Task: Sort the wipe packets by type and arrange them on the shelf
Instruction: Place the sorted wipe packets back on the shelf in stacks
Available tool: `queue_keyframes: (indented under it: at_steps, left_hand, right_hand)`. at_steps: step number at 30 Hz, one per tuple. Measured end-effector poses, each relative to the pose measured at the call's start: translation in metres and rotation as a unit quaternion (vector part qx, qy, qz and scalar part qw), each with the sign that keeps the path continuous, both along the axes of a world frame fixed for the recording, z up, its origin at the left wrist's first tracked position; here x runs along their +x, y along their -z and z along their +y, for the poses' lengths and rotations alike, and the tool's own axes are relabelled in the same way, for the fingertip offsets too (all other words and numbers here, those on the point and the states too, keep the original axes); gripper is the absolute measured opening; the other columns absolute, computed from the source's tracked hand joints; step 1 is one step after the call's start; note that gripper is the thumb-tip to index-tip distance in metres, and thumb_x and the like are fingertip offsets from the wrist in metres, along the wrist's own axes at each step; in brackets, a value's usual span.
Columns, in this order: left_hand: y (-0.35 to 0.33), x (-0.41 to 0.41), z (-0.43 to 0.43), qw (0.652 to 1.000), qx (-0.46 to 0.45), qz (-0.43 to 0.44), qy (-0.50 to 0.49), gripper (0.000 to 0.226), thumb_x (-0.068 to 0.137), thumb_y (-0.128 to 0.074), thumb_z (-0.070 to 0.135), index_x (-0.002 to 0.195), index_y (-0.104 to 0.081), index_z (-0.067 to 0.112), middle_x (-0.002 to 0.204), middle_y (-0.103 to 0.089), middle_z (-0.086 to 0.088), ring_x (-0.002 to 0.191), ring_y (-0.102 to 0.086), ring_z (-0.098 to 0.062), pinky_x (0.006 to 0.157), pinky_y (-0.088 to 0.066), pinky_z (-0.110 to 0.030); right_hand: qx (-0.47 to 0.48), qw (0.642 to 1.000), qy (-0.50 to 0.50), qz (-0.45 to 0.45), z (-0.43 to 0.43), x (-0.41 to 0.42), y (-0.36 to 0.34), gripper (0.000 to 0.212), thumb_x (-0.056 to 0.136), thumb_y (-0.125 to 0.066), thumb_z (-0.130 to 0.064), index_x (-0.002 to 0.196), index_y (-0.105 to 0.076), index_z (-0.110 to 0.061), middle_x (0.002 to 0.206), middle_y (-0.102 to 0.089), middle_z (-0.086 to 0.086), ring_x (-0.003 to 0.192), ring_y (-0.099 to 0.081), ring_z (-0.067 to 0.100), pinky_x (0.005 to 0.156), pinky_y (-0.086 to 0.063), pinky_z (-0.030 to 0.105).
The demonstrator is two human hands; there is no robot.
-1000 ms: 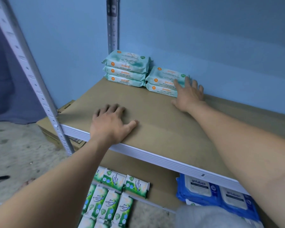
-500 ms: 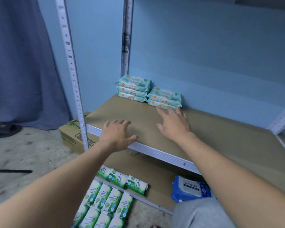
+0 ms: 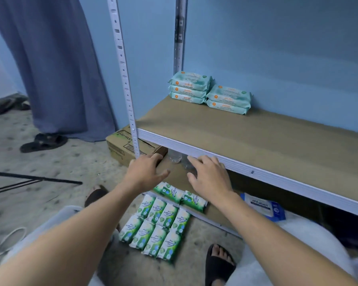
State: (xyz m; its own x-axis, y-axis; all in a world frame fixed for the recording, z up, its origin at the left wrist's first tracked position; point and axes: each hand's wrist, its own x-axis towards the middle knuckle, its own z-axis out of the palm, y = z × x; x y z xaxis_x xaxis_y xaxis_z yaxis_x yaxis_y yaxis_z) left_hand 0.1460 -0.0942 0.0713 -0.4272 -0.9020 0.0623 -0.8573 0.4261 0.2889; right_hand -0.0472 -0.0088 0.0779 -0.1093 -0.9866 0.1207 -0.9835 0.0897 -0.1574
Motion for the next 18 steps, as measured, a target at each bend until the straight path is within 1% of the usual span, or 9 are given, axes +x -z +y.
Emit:
queue_keyframes:
  at_steps: [5, 7, 10, 13, 15, 18]
  left_hand:
    - [0.055, 0.025, -0.002, 0.998, 0.061, -0.002, -0.026, 0.057, 0.093, -0.056, 0.059, 0.139, -0.052, 0.025, 0.137, -0.059, -0.002, 0.122, -0.056, -0.025, 0.097, -0.047, -0.04]
    - [0.08, 0.036, -0.004, 0.995, 0.092, -0.004, -0.039, 0.056, 0.093, -0.056, 0.057, 0.139, -0.051, 0.026, 0.14, -0.058, -0.001, 0.124, -0.055, -0.025, 0.099, -0.047, -0.041]
    - [0.121, 0.052, -0.004, 0.988, 0.141, -0.014, -0.065, 0.055, 0.093, -0.056, 0.057, 0.138, -0.05, 0.027, 0.141, -0.058, 0.001, 0.124, -0.056, -0.025, 0.098, -0.047, -0.042]
    - [0.16, 0.068, -0.004, 0.979, 0.183, -0.014, -0.094, 0.055, 0.092, -0.059, 0.056, 0.137, -0.053, 0.026, 0.14, -0.058, 0.001, 0.124, -0.056, -0.026, 0.097, -0.047, -0.042]
    - [0.185, 0.078, -0.003, 0.971, 0.211, -0.009, -0.116, 0.055, 0.09, -0.062, 0.056, 0.135, -0.055, 0.025, 0.138, -0.061, 0.0, 0.123, -0.057, -0.027, 0.098, -0.047, -0.042]
    - [0.224, 0.095, -0.005, 0.952, 0.263, 0.012, -0.157, 0.055, 0.087, -0.068, 0.052, 0.132, -0.058, 0.024, 0.132, -0.065, -0.002, 0.118, -0.06, -0.027, 0.099, -0.048, -0.042]
  right_hand:
    - [0.088, 0.995, 0.016, -0.045, 0.004, 0.009, 0.062, 0.056, 0.098, -0.048, -0.045, 0.151, -0.037, -0.035, 0.137, -0.051, -0.003, 0.124, -0.042, 0.024, 0.102, -0.04, 0.041]
    - [0.12, 0.99, 0.039, -0.069, 0.006, 0.009, 0.086, 0.055, 0.097, -0.051, -0.045, 0.151, -0.039, -0.036, 0.134, -0.053, -0.002, 0.123, -0.044, 0.025, 0.101, -0.041, 0.04]
    - [0.177, 0.977, 0.066, -0.099, 0.008, 0.01, 0.124, 0.054, 0.095, -0.053, -0.043, 0.148, -0.045, -0.035, 0.131, -0.057, 0.004, 0.122, -0.051, 0.029, 0.099, -0.045, 0.038]
    - [0.238, 0.95, 0.108, -0.172, 0.01, 0.014, 0.166, 0.055, 0.09, -0.058, -0.042, 0.144, -0.051, -0.033, 0.129, -0.062, 0.005, 0.117, -0.058, 0.026, 0.092, -0.052, 0.036]
    - [0.269, 0.928, 0.137, -0.219, 0.016, 0.018, 0.192, 0.054, 0.088, -0.063, -0.042, 0.141, -0.056, -0.029, 0.126, -0.067, 0.005, 0.119, -0.059, 0.024, 0.093, -0.052, 0.033]
    - [0.316, 0.89, 0.174, -0.28, 0.023, 0.027, 0.231, 0.051, 0.09, -0.065, -0.039, 0.139, -0.057, -0.027, 0.119, -0.07, 0.005, 0.12, -0.058, 0.022, 0.093, -0.048, 0.028]
